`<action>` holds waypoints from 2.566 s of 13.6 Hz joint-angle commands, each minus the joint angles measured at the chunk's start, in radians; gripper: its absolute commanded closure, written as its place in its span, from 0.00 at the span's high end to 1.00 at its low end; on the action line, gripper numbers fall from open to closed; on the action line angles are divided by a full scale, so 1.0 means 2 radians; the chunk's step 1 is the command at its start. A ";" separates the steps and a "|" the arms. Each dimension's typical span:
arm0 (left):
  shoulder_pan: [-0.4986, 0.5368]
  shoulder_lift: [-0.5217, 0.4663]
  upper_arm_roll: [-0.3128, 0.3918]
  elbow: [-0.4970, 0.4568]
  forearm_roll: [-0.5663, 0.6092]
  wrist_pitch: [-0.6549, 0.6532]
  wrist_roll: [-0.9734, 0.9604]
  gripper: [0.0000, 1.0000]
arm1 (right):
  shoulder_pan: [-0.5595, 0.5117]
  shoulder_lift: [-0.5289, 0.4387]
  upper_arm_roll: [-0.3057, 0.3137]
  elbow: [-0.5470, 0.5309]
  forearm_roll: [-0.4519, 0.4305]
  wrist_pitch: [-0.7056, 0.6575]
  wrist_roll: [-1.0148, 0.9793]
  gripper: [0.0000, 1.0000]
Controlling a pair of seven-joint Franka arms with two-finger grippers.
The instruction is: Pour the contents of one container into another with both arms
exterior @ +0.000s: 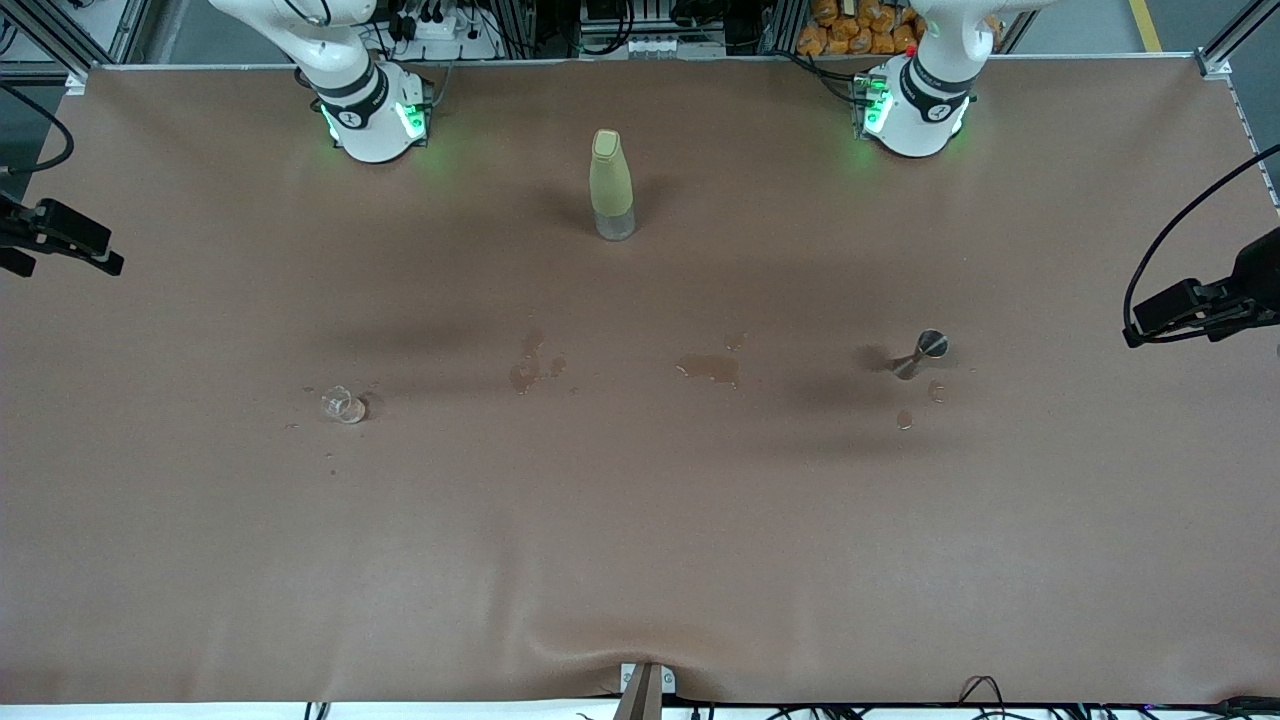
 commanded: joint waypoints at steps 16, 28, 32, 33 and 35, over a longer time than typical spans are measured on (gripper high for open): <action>-0.003 -0.009 -0.002 0.000 0.015 -0.011 -0.005 1.00 | 0.032 -0.007 -0.025 0.001 -0.013 0.000 -0.004 1.00; -0.004 -0.007 -0.002 -0.001 0.015 -0.011 -0.006 1.00 | 0.031 0.002 -0.025 0.014 -0.032 0.001 -0.009 1.00; -0.004 -0.007 -0.002 -0.001 0.015 -0.011 -0.006 1.00 | 0.031 0.002 -0.025 0.016 -0.034 0.001 -0.008 1.00; -0.004 -0.007 -0.002 -0.001 0.015 -0.011 -0.006 1.00 | 0.031 0.002 -0.025 0.016 -0.033 0.001 -0.008 1.00; -0.003 -0.007 -0.001 -0.002 0.015 -0.011 -0.003 1.00 | 0.031 0.002 -0.025 0.016 -0.033 0.000 -0.008 1.00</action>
